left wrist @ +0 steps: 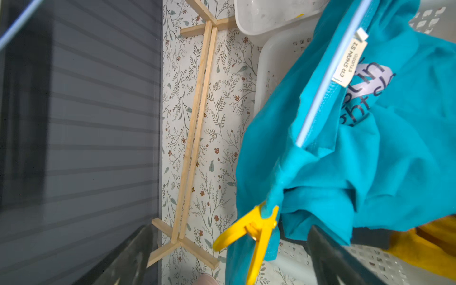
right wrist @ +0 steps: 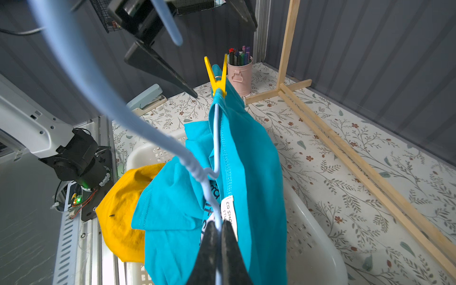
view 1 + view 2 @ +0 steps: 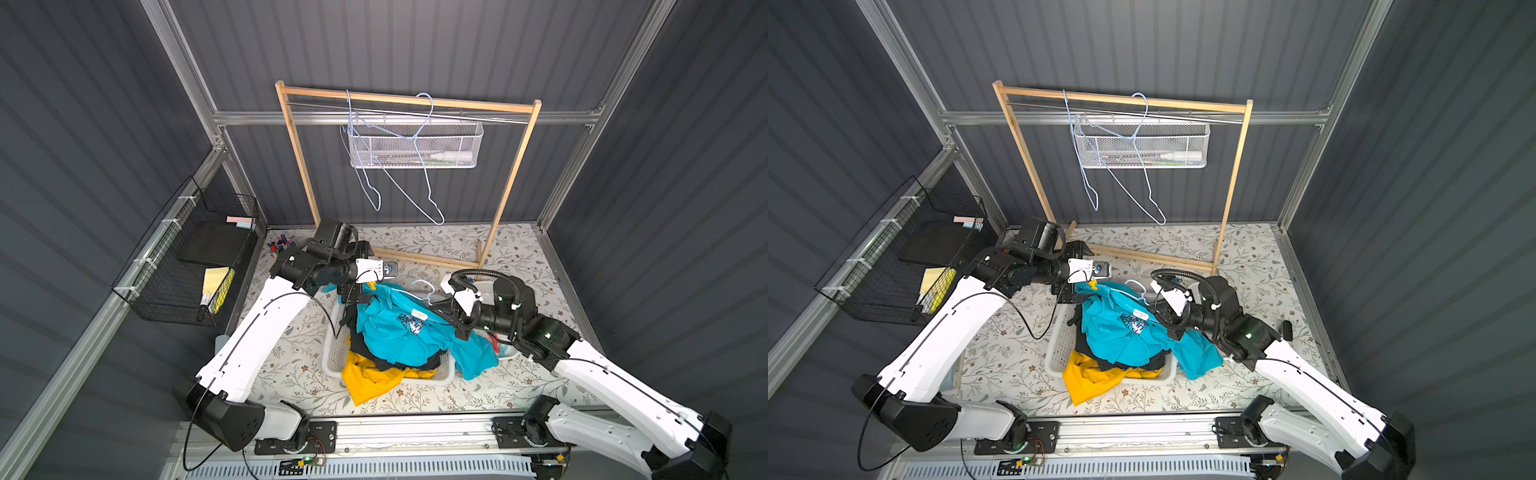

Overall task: Remove the clothespins securing t-shirts to the hanger
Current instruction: Remove the clothespin from the hanger.

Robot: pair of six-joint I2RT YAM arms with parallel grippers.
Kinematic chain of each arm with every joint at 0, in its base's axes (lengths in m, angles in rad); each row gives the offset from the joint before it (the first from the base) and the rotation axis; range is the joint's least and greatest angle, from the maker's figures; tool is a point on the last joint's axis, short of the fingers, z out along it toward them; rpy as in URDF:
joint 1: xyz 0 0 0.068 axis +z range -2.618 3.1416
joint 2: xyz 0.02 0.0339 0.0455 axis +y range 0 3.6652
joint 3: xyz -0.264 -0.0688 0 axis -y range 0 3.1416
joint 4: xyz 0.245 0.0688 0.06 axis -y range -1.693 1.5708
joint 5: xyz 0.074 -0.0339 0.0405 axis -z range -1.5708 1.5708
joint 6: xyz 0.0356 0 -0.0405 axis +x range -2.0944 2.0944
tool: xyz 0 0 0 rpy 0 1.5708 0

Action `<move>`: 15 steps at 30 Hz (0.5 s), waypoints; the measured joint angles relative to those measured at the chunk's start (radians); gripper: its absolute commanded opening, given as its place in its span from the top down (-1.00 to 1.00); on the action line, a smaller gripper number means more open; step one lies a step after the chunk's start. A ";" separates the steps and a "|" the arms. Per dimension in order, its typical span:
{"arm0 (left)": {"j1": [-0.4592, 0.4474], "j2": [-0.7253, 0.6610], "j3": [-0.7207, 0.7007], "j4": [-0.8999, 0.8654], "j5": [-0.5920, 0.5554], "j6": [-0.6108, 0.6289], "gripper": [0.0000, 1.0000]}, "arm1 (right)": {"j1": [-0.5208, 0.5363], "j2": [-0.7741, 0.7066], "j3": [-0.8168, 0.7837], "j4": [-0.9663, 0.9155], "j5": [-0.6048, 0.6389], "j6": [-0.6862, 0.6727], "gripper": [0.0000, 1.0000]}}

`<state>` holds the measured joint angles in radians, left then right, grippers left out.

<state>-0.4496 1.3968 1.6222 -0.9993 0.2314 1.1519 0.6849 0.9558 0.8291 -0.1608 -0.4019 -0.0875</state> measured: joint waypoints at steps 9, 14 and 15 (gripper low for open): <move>0.036 0.067 0.129 -0.194 0.091 0.060 -0.88 | -0.010 -0.013 -0.019 -0.015 -0.007 -0.035 1.00; 0.041 0.058 0.056 -0.204 0.111 0.110 -0.87 | -0.011 -0.012 -0.019 -0.016 -0.014 -0.042 1.00; 0.041 0.058 0.044 -0.204 0.114 0.115 -0.86 | -0.011 -0.012 -0.019 -0.016 -0.015 -0.044 1.00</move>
<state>-0.4084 1.4544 1.6661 -1.2037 0.3454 1.2671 0.6739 0.9436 0.8097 -0.1772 -0.4168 -0.1314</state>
